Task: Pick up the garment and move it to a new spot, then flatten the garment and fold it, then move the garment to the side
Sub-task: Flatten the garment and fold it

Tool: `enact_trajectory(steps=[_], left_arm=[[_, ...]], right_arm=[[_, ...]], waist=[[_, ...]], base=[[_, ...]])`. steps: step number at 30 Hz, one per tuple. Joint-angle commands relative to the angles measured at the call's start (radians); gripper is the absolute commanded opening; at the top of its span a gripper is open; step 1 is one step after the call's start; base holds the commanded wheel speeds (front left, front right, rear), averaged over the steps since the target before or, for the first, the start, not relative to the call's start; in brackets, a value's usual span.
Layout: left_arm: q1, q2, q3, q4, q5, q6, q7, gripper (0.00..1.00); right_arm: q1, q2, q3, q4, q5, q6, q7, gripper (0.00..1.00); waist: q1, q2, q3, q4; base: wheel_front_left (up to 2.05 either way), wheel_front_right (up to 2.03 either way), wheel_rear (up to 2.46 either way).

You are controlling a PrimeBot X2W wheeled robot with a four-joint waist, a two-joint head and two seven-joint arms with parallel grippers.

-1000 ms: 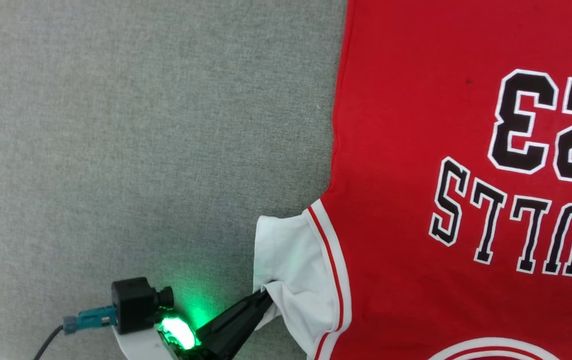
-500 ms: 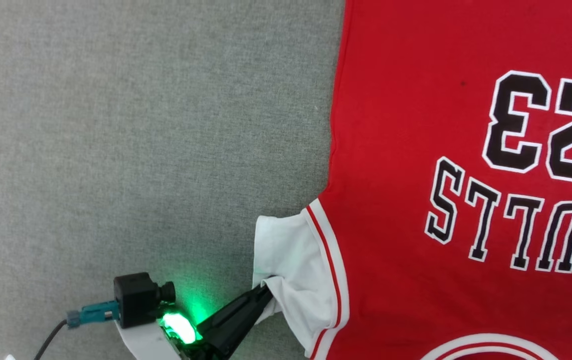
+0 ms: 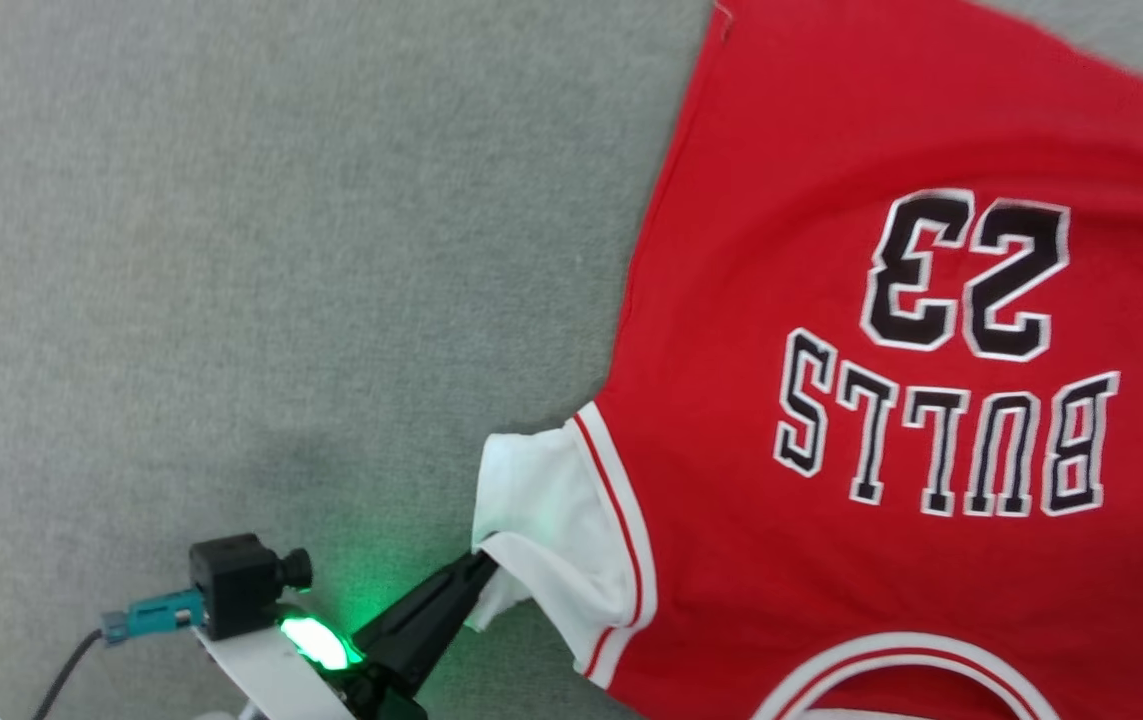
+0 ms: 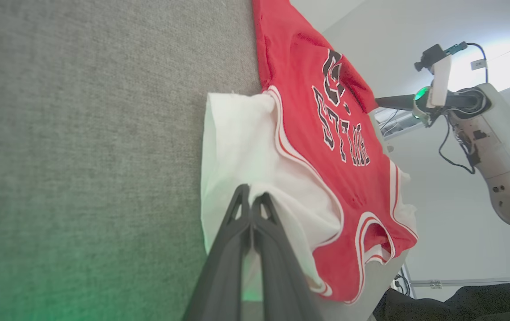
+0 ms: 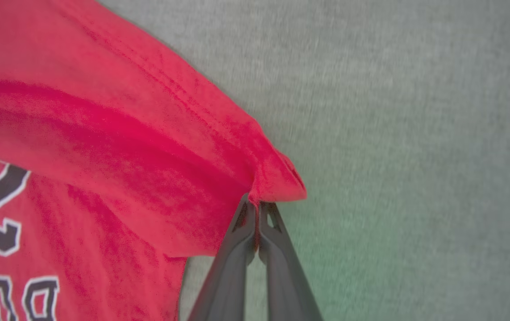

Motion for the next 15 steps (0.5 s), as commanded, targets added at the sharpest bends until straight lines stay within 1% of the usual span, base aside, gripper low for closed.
enact_trajectory(steps=[1, 3, 9, 13, 15], left_arm=[[0.005, 0.004, 0.006, 0.004, -0.002, 0.003, -0.003, 0.0], [0.011, 0.011, 0.009, 0.007, -0.002, 0.003, -0.004, 0.0], [0.028, 0.026, 0.009, 0.008, -0.013, 0.003, -0.005, 0.0], [0.048, 0.036, 0.016, 0.007, -0.018, 0.003, -0.005, 0.0], [0.057, 0.038, 0.021, 0.006, -0.02, 0.003, -0.005, 0.0]], right_arm=[[0.035, -0.011, -0.01, -0.016, 0.015, 0.0, -0.003, 0.0], [0.119, -0.044, -0.031, -0.069, 0.05, 0.0, -0.01, 0.0], [0.409, -0.107, -0.101, -0.233, 0.119, 0.0, -0.017, 0.0], [0.617, -0.11, -0.156, -0.346, 0.133, 0.0, -0.013, 0.0], [0.718, -0.097, -0.177, -0.397, 0.128, 0.0, -0.006, 0.0]], waist=[[0.0, 0.0, -0.053, -0.046], [0.0, 0.0, -0.071, -0.059], [0.0, 0.0, -0.126, -0.086], [0.0, 0.0, -0.149, -0.102], [0.0, 0.0, -0.156, -0.107]], base=[[0.0, 0.0, 0.0], [0.0, 0.0, 0.0], [0.0, 0.0, 0.0], [0.0, 0.0, 0.0], [0.0, 0.0, 0.0]])
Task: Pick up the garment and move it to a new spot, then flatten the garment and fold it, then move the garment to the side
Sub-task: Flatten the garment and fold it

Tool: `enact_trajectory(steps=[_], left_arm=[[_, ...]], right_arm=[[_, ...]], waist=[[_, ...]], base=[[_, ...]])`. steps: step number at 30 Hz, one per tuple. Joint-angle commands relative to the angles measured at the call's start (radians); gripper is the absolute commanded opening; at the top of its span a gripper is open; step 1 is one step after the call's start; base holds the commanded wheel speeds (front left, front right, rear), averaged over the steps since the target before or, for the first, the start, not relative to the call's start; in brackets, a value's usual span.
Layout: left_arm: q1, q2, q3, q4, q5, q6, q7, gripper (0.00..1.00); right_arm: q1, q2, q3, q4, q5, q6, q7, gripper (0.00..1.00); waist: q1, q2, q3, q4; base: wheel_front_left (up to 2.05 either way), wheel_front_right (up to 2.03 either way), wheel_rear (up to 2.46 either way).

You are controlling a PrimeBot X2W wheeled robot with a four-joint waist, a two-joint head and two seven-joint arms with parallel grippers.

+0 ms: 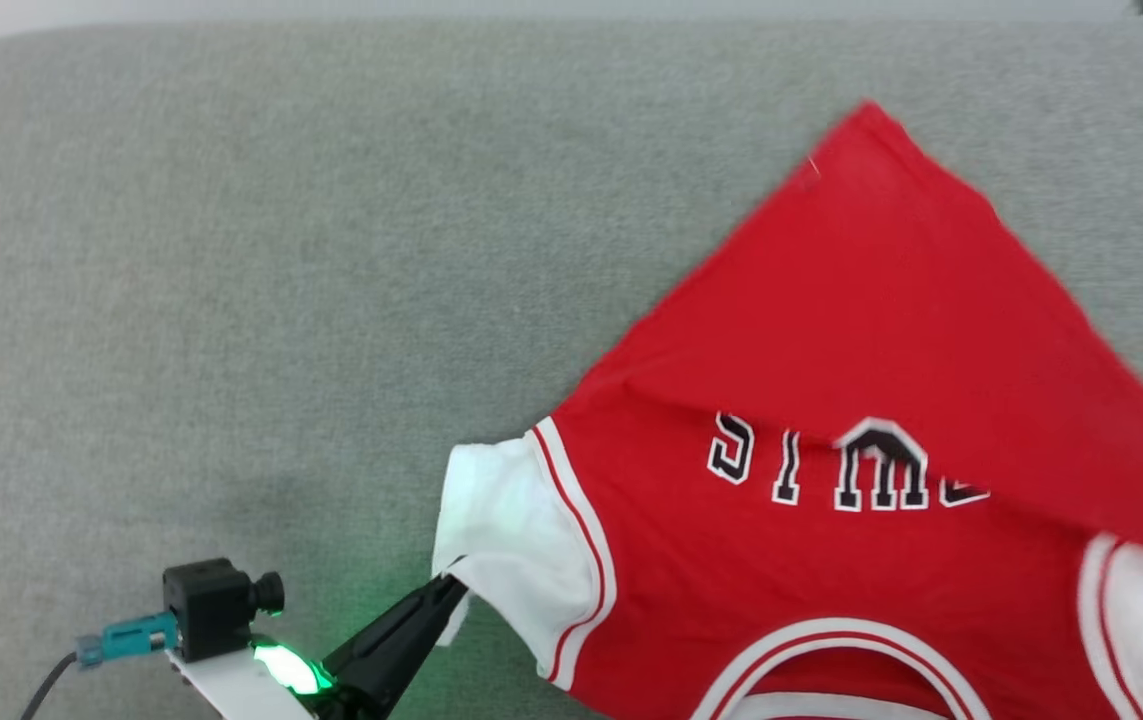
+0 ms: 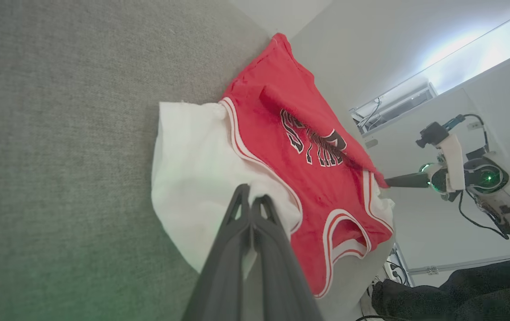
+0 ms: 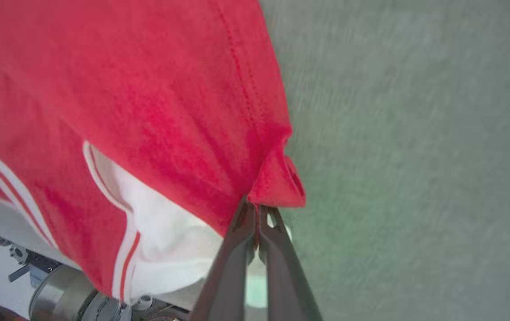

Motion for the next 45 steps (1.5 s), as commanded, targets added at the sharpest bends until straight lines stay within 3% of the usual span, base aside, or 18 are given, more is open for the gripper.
enact_trajectory(steps=[1, 8, 14, 15, 16, 17, 28, 32, 38, 45], left_arm=[[0.01, 0.001, 0.005, -0.002, -0.002, 0.003, -0.003, 0.0], [0.032, -0.001, 0.021, -0.009, 0.008, 0.003, -0.003, 0.0], [0.027, 0.005, 0.023, -0.016, 0.014, 0.002, -0.003, 0.0], [0.029, 0.006, 0.024, -0.016, 0.015, 0.003, -0.003, 0.0], [0.031, 0.007, 0.025, -0.016, 0.015, 0.002, -0.003, 0.0], [0.033, 0.006, 0.025, -0.016, 0.016, 0.003, -0.003, 0.0], [0.036, -0.013, 0.026, -0.027, 0.024, 0.002, -0.002, 0.0], [0.017, -0.022, 0.017, -0.027, 0.028, 0.002, -0.002, 0.0], [-0.028, -0.037, -0.008, -0.022, 0.03, 0.002, 0.0, 0.0], [-0.09, -0.052, -0.048, -0.019, 0.033, 0.002, 0.002, 0.0]], right_arm=[[0.048, 0.013, -0.006, -0.025, -0.009, 0.0, 0.009, 0.0], [0.291, 0.097, -0.04, -0.155, -0.064, 0.0, 0.045, 0.0], [0.341, 0.177, -0.068, -0.208, -0.131, 0.0, 0.035, 0.0], [0.334, 0.19, -0.08, -0.211, -0.144, 0.0, 0.025, 0.31], [0.326, 0.2, -0.094, -0.214, -0.153, 0.0, 0.018, 0.81], [0.319, 0.206, -0.111, -0.222, -0.157, 0.0, 0.012, 1.0], [0.235, 0.176, -0.423, -0.407, -0.091, 0.0, 0.055, 1.0], [0.117, 0.149, -0.441, -0.404, -0.15, 0.0, 0.018, 1.0], [-0.21, 0.139, -0.2, -0.287, -0.264, 0.0, -0.045, 1.0], [-0.574, 0.213, 0.111, -0.012, -0.338, 0.0, -0.021, 1.0]], waist=[[0.0, 0.0, -0.02, -0.019], [0.0, 0.0, -0.027, -0.024], [0.0, 0.0, -0.022, -0.017], [0.0, 0.0, -0.022, -0.018], [0.0, 0.0, -0.022, -0.019], [0.0, 0.0, -0.022, -0.02], [0.0, 0.0, -0.011, -0.007], [0.0, 0.0, 0.003, 0.007], [0.0, 0.0, 0.041, 0.034], [0.0, 0.0, 0.097, 0.075]], base=[[0.0, 0.0, 0.0], [0.0, 0.0, 0.0], [0.0, 0.0, 0.0], [0.0, 0.0, 0.0], [0.0, 0.0, 0.0], [0.0, 0.0, 0.0], [0.0, 0.0, 0.0], [0.0, 0.0, 0.0], [0.0, 0.0, 0.0], [0.0, 0.0, 0.0]])
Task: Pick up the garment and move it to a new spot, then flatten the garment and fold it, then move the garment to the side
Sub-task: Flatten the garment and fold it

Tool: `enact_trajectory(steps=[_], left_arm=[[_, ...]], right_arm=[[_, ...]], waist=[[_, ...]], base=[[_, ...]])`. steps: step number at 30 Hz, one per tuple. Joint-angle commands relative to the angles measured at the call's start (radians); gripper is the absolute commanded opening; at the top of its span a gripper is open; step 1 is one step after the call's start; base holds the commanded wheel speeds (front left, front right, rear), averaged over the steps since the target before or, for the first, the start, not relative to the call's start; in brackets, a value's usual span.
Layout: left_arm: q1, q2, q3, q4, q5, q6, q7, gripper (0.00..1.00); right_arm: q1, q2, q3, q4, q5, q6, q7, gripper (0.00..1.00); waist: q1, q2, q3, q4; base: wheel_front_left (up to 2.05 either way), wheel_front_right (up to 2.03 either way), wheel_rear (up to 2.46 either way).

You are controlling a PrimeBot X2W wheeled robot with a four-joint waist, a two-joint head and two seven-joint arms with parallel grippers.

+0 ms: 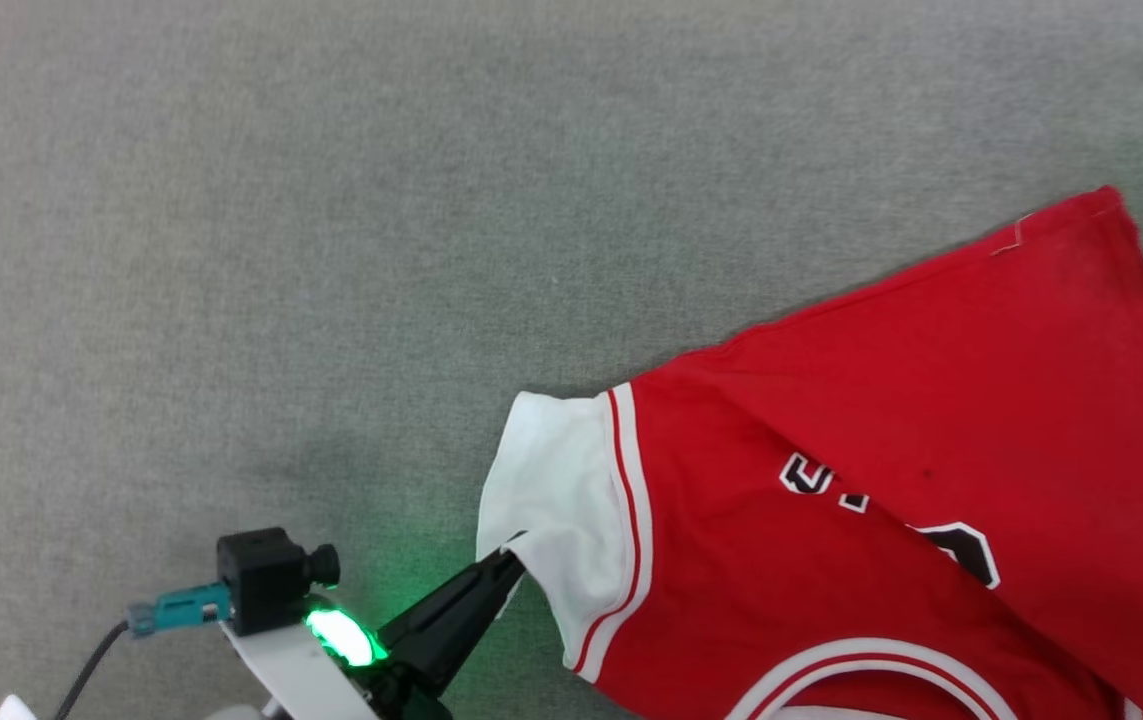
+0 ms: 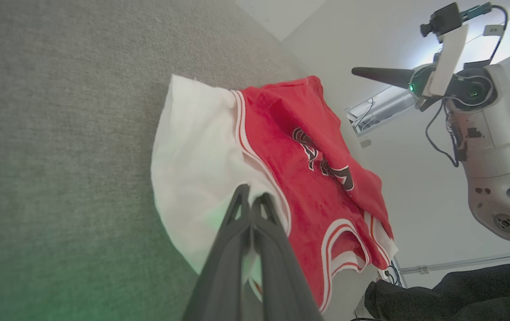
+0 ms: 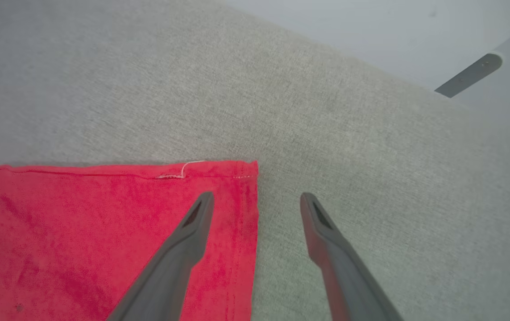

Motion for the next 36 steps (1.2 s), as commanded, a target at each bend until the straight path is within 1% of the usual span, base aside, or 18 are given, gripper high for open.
enact_trajectory(steps=[1, 3, 6, 9, 13, 14, 15, 16, 17, 22, 26, 30, 33, 36], left_arm=[[-0.02, -0.007, -0.01, 0.003, 0.003, 0.002, -0.002, 0.0], [-0.037, -0.013, -0.023, 0.008, 0.005, 0.002, -0.002, 0.0], [-0.056, -0.02, -0.033, 0.013, 0.005, 0.002, -0.004, 0.0], [-0.067, -0.023, -0.037, 0.019, 0.006, 0.002, -0.004, 0.0], [-0.076, -0.023, -0.04, 0.027, 0.004, 0.002, -0.006, 0.0], [-0.078, -0.022, -0.04, 0.029, 0.002, 0.002, -0.006, 0.0], [-0.079, -0.021, -0.039, 0.029, 0.001, 0.002, -0.006, 0.0], [-0.08, -0.02, -0.038, 0.029, 0.0, 0.002, -0.006, 0.0], [-0.081, -0.02, -0.037, 0.03, -0.001, 0.002, -0.007, 0.0], [-0.078, -0.026, -0.027, 0.034, -0.001, 0.002, -0.008, 0.0], [-0.068, -0.031, -0.004, 0.04, 0.009, 0.002, -0.008, 0.0], [-0.084, -0.027, 0.034, 0.059, 0.031, 0.002, -0.008, 0.0], [-0.119, -0.035, 0.08, 0.05, 0.038, 0.002, -0.008, 0.0], [-0.172, -0.022, 0.123, 0.061, 0.034, 0.002, -0.009, 0.0]], right_arm=[[-0.043, 0.004, 0.048, 0.052, -0.011, -0.001, 0.005, 1.0], [-0.094, 0.008, 0.102, 0.123, -0.008, -0.001, -0.005, 1.0], [-0.134, -0.006, 0.178, 0.204, -0.013, -0.001, -0.023, 1.0], [-0.152, -0.024, 0.264, 0.246, 0.008, -0.001, -0.042, 1.0], [-0.138, -0.035, 0.372, 0.294, 0.06, 0.0, -0.024, 1.0], [-0.137, -0.039, 0.392, 0.299, 0.074, 0.0, -0.023, 0.67], [-0.139, -0.042, 0.408, 0.305, 0.082, 0.0, -0.022, 0.43], [-0.143, -0.046, 0.425, 0.309, 0.091, 0.0, -0.023, 0.28], [-0.145, -0.05, 0.436, 0.313, 0.1, 0.0, -0.027, 0.0], [-0.181, -0.054, 0.453, 0.347, 0.132, 0.0, -0.087, 0.0], [-0.214, -0.035, 0.427, 0.37, 0.157, 0.0, -0.182, 0.0], [-0.245, -0.011, 0.361, 0.417, 0.182, 0.0, -0.318, 0.0], [-0.261, 0.041, 0.281, 0.496, 0.204, -0.001, -0.425, 0.0], [-0.299, 0.084, 0.217, 0.573, 0.193, -0.001, -0.518, 0.0]], waist=[[0.0, -0.0001, 0.037, 0.029], [0.0, -0.0001, 0.054, 0.04], [0.0, -0.0001, 0.076, 0.05], [0.0, -0.0001, 0.094, 0.053], [0.0, -0.0001, 0.102, 0.054], [0.0, -0.0001, 0.102, 0.054], [0.0, -0.0001, 0.102, 0.053], [0.0, -0.0001, 0.1, 0.052], [0.0, -0.0001, 0.098, 0.051], [0.0, -0.0001, 0.077, 0.048], [0.0, -0.0001, 0.047, 0.047], [0.0, -0.0001, 0.004, 0.043], [0.0, -0.0001, -0.031, 0.037], [0.0, -0.0001, -0.057, 0.028]], base=[[0.0, 0.0, 0.0], [0.0, 0.0, 0.0], [0.0, 0.0, 0.0], [0.0, 0.0, 0.0], [0.0, 0.0, 0.0], [0.0, 0.0, 0.0], [0.0, 0.0, 0.0], [0.0, 0.0, 0.0], [0.0, 0.0, 0.0], [0.0, 0.0, 0.0], [0.0, 0.0, 0.0], [0.0, 0.0, 0.0], [0.0, 0.0, 0.0], [0.0, 0.0, 0.0]])
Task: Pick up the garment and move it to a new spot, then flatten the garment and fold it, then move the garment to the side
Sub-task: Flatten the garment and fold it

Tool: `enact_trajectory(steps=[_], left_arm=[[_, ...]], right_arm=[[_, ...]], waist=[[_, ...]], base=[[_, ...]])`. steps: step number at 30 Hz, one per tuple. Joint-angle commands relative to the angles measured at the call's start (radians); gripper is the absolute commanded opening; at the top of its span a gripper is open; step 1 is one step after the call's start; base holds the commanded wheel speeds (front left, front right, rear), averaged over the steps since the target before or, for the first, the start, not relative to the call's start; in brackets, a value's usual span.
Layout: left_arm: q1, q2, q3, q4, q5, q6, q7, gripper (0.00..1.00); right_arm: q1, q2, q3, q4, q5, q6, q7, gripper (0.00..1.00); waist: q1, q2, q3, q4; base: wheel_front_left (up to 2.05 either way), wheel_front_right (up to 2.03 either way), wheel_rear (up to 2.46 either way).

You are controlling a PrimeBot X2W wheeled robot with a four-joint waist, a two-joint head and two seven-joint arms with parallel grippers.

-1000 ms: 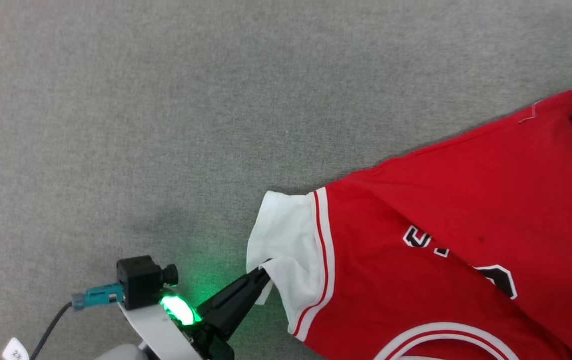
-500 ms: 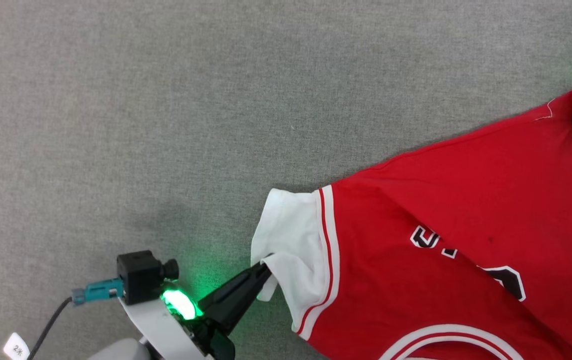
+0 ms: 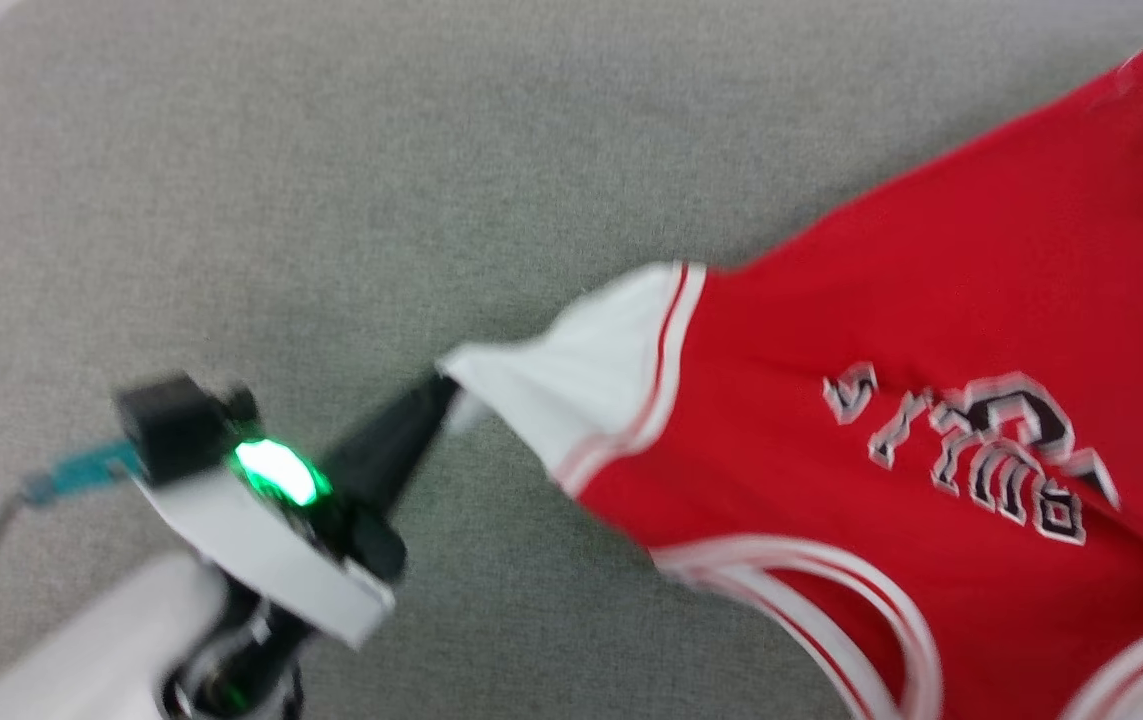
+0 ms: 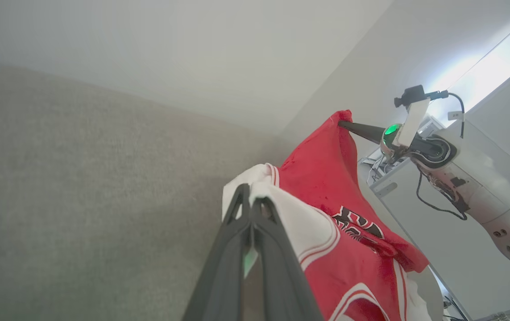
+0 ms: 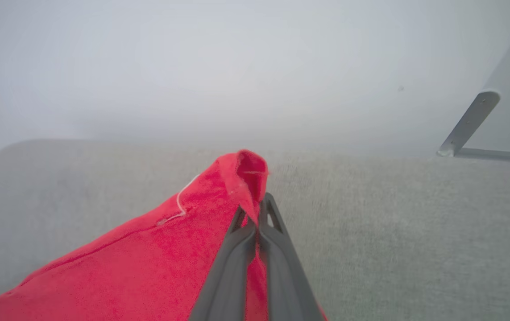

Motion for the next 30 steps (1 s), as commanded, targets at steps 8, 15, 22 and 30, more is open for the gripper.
enact_trajectory(steps=[8, 15, 22, 30], left_arm=[[-0.357, -0.029, 0.135, 0.216, -0.095, 0.003, 0.062, 0.0], [-0.758, -0.123, 0.261, 0.513, -0.16, 0.029, 0.1, 0.0], [-1.117, -0.186, 0.302, 0.762, -0.115, 0.031, 0.076, 0.0], [-1.13, -0.22, 0.302, 0.84, -0.149, 0.004, 0.07, 0.0]], right_arm=[[-0.213, 0.117, -0.198, 0.224, -0.071, -0.001, -0.25, 0.0], [-0.439, 0.191, -0.287, 0.352, -0.146, -0.001, -0.385, 0.0], [-0.637, 0.244, -0.292, 0.432, -0.23, -0.002, -0.49, 0.0], [-0.665, 0.266, -0.239, 0.495, -0.271, -0.002, -0.51, 0.0]], waist=[[0.0, 0.0, -0.033, -0.033], [0.0, 0.0, 0.025, -0.065], [0.0, 0.0, 0.072, -0.088], [0.0, 0.0, 0.076, -0.088]], base=[[0.0, 0.0, 0.0], [0.0, 0.0, 0.0], [0.0, 0.0, 0.0], [0.0, 0.0, 0.0]])
